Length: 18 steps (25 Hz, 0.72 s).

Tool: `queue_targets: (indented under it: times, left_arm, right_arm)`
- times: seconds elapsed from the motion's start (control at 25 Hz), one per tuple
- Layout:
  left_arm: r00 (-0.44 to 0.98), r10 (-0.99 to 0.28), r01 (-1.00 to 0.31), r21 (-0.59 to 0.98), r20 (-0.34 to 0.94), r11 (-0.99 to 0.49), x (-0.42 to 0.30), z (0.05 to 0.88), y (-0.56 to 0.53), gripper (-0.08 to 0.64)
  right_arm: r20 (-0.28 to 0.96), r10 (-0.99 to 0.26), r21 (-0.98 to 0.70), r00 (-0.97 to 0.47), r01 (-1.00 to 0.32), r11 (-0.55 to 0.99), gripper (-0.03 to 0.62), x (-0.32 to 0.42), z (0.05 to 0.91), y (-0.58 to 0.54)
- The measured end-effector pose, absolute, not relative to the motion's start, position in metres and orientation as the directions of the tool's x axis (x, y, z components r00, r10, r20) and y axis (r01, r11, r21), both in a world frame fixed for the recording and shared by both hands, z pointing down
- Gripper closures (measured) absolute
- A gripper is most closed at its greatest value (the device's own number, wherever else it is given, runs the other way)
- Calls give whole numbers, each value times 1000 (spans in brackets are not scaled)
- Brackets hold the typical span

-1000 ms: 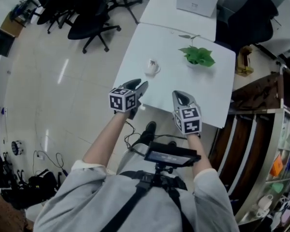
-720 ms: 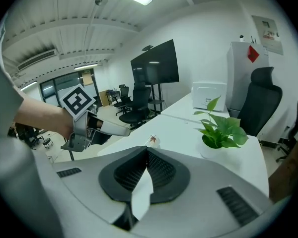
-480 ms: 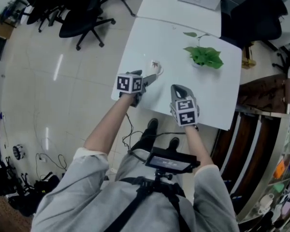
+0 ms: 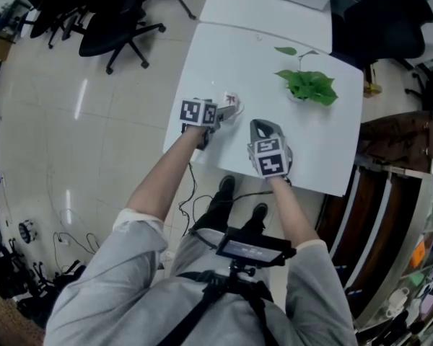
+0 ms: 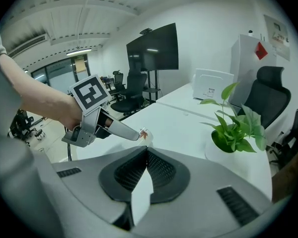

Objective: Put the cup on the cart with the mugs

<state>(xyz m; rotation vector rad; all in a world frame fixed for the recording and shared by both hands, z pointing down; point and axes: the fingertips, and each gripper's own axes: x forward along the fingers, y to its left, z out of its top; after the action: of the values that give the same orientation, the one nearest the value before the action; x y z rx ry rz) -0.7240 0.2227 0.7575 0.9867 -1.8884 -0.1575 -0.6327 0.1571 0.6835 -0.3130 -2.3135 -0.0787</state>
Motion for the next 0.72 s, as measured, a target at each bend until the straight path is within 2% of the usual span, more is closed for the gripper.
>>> queue_targets:
  times: [0.24, 0.72]
  left_arm:
    - [-180, -667, -584, 467, 723, 664, -735, 775, 212, 147]
    - [-113, -602, -544, 458, 790, 704, -736, 809, 208, 160]
  right_arm:
    - [732, 186, -42, -656, 229, 973, 595, -640, 690, 155]
    - [744, 162, -52, -648, 186, 981, 595, -636, 700, 142]
